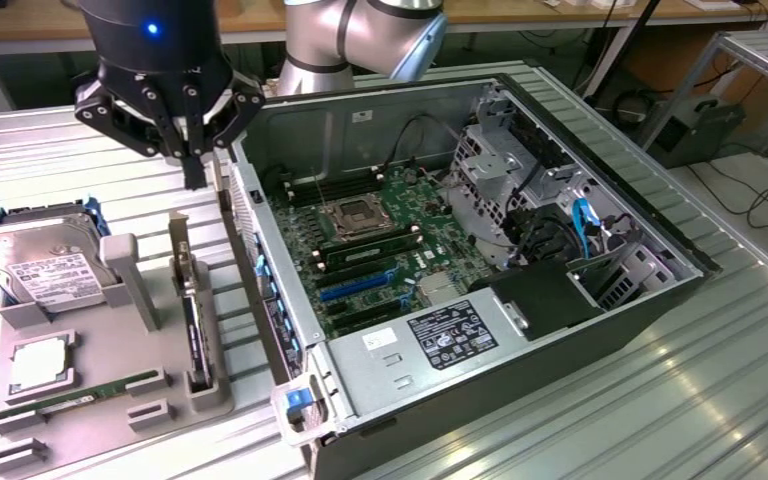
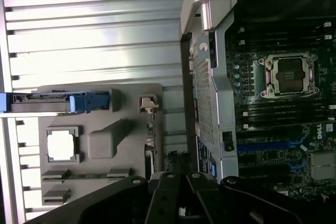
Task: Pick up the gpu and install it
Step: 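Reach for the gpu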
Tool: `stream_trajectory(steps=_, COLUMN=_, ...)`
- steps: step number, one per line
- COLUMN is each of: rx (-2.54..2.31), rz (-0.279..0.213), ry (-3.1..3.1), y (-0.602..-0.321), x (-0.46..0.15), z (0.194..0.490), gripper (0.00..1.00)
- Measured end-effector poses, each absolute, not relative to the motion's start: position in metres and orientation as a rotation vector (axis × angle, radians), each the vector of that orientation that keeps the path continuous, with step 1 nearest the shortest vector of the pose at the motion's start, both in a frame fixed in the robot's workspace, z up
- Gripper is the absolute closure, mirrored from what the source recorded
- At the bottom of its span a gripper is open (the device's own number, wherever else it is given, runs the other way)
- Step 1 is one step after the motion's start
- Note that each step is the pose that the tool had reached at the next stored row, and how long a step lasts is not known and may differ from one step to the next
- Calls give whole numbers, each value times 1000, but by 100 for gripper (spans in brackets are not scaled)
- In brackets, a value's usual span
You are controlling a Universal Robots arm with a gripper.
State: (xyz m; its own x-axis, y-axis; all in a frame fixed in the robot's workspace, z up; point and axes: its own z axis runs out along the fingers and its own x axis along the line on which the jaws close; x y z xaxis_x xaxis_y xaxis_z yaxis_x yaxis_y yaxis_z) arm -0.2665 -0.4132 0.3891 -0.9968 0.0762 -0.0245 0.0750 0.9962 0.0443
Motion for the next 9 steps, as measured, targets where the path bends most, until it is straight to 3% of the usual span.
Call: stream_trajectory(steps=9, rx=118, rz=68, ry=3112, y=-418, x=-267, z=389, gripper=89)
